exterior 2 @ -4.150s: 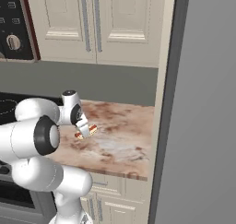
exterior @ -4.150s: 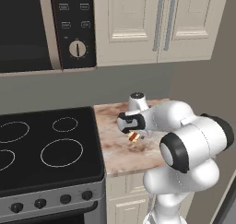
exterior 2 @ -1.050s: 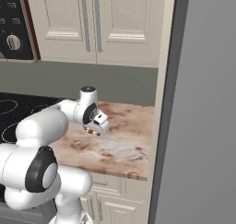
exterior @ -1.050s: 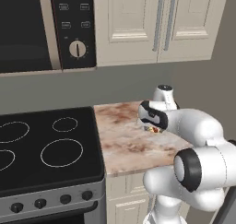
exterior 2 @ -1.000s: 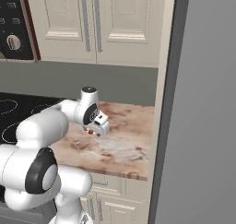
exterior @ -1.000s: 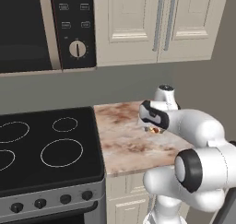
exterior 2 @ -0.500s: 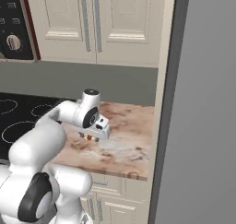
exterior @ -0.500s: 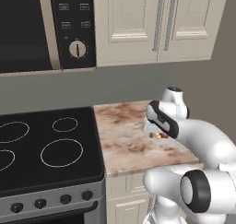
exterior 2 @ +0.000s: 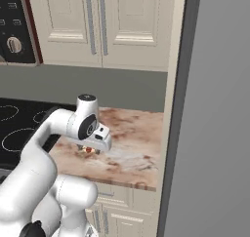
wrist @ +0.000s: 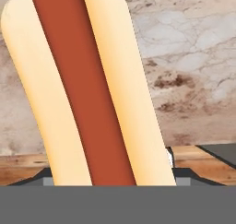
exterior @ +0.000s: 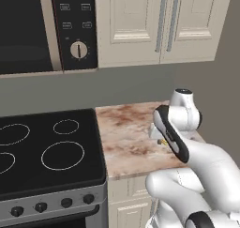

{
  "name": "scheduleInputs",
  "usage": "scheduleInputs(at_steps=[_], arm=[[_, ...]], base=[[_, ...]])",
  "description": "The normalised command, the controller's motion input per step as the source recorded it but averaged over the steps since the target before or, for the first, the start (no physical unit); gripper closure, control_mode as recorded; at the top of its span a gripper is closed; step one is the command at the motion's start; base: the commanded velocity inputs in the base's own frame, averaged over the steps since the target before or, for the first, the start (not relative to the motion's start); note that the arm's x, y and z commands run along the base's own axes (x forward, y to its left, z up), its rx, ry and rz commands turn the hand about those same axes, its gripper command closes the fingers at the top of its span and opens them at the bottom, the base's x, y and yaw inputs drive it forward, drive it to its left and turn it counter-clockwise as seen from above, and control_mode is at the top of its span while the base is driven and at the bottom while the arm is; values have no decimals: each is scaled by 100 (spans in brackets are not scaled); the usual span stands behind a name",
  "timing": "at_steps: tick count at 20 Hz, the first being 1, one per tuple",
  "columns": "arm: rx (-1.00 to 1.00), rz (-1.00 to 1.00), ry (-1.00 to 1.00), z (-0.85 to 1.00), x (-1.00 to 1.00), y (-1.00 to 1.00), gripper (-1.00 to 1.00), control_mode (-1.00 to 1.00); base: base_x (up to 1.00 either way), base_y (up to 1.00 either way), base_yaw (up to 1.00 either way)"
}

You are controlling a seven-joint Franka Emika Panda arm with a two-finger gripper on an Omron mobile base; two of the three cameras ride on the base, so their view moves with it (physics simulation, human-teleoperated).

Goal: Store the hot dog in the freezer for long-term storage. Close the freezer door after placing the cooked food.

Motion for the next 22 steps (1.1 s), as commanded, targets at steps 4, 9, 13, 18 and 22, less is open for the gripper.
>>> scheduleInputs(at_steps=[4,9,13,18,22], arm=[[-13,-1,0,28,-52,19,100,-100],[-14,-5,0,29,-36,18,100,-100],[-7,-2,0,38,-20,0,100,-100],[0,-1,5,36,-1,0,100,-100],[6,0,4,12,-12,-2,100,-100]], base=[[0,0,0],[0,0,0],[0,0,0],[0,0,0],[0,0,0]])
